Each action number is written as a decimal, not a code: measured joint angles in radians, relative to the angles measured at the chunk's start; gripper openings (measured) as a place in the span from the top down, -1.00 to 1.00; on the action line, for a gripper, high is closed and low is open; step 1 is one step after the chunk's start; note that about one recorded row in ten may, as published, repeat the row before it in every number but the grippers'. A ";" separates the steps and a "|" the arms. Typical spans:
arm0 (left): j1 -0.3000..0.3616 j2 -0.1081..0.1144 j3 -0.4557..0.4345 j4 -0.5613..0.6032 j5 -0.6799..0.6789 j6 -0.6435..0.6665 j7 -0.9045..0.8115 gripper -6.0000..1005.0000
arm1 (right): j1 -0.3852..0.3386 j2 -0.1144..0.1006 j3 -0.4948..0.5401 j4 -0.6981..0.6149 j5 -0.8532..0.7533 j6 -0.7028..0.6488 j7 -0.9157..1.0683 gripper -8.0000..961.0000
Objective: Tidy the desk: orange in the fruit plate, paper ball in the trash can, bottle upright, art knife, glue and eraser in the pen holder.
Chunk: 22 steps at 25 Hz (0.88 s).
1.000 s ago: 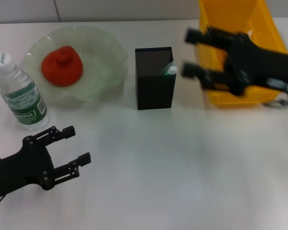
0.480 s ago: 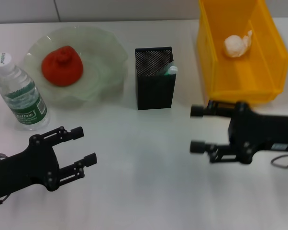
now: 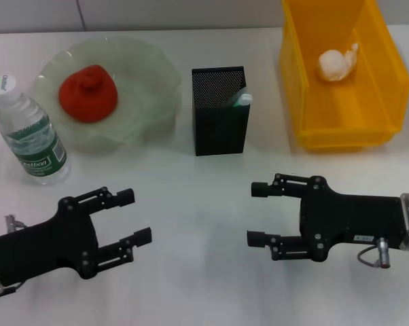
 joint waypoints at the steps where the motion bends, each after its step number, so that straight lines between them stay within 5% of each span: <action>1: -0.001 -0.001 0.001 0.000 0.000 -0.001 0.000 -0.38 | 0.001 0.000 -0.001 0.002 -0.003 0.003 -0.003 -0.60; 22: -0.021 -0.005 0.032 0.005 0.003 -0.007 -0.011 -0.38 | 0.012 0.000 -0.012 0.001 -0.009 0.000 -0.005 -0.60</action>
